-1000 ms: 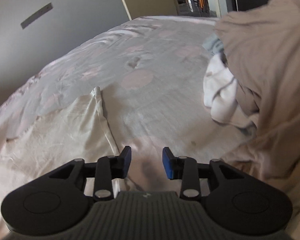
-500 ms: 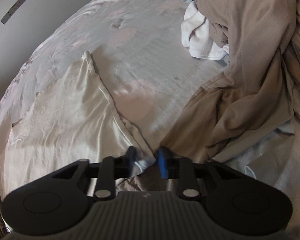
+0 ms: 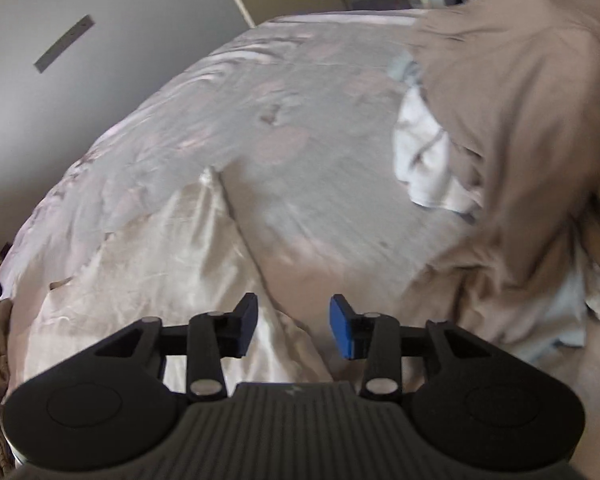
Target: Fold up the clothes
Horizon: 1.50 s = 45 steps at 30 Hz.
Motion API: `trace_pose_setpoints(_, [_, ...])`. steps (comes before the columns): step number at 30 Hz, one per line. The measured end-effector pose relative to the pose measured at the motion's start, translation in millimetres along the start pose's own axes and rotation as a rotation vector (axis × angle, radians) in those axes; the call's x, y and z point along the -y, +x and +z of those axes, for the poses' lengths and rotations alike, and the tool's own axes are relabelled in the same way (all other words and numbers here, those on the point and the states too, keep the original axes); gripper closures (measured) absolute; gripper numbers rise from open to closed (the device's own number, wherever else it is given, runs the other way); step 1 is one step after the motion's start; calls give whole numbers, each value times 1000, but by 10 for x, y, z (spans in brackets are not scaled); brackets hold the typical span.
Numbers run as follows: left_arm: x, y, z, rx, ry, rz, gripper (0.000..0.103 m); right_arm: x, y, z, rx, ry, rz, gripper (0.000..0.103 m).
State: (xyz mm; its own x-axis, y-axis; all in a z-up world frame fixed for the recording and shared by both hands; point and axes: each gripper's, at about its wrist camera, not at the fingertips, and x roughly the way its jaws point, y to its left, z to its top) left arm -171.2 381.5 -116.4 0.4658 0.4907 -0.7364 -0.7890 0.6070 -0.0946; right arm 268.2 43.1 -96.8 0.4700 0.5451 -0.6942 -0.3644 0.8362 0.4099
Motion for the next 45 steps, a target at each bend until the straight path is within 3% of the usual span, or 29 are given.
trace_pose_setpoints(4, [55,48,93,5,12,20,79,-202,358,282,-15,-67,102,52])
trace_pose_setpoints(7, [105,97,169,9,30,24,79,-305,664,477,-27,-105,143,41])
trace_pose_setpoints(15, [247,276,336,6,68,22,79,-417,1441,754,-80,-181,148,41])
trace_pose_setpoints(22, [289,390,340,-8,82,23,78,-667,1670,677,-60,-259,204,41])
trace_pose_setpoints(25, [286,398,339,-9,78,19,76,-836,1720,616,-55,-342,191,60])
trace_pose_setpoints(27, [284,403,339,-9,76,17,75,-895,1753,596,-55,-359,178,84])
trace_pose_setpoints(29, [283,408,338,-9,73,14,75,-975,1707,609,-57,-363,167,92])
trace_pose_setpoints(36, [256,391,379,-9,76,-15,75,-1326,1426,687,-70,-372,147,95])
trace_pose_setpoints(45, [144,264,337,26,59,-62,75,-2144,804,764,-114,-317,281,95])
